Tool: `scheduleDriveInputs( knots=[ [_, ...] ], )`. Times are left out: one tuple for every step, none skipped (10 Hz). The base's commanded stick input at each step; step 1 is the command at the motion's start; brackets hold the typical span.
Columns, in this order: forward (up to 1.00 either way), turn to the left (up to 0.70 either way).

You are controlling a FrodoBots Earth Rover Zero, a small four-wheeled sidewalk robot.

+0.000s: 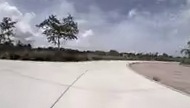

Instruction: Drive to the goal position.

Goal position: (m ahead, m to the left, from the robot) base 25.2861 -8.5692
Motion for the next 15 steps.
scheduleDriveInputs(
  knots=[
    [0.7, 0.0],
    [0.7, 0.0],
    [0.7, 0.0],
    [0.7, 0.0],
    [0.7, 0.0],
    [0.7, 0.0],
    [0.7, 0.0],
    [0.7, 0.0],
    [0.7, 0.0],
    [0.7, 0.0],
    [0.7, 0.0],
    [0.7, 0.0],
    [0.7, 0.0],
    [0.7, 0.0],
    [0.7, 0.0]
  ],
)
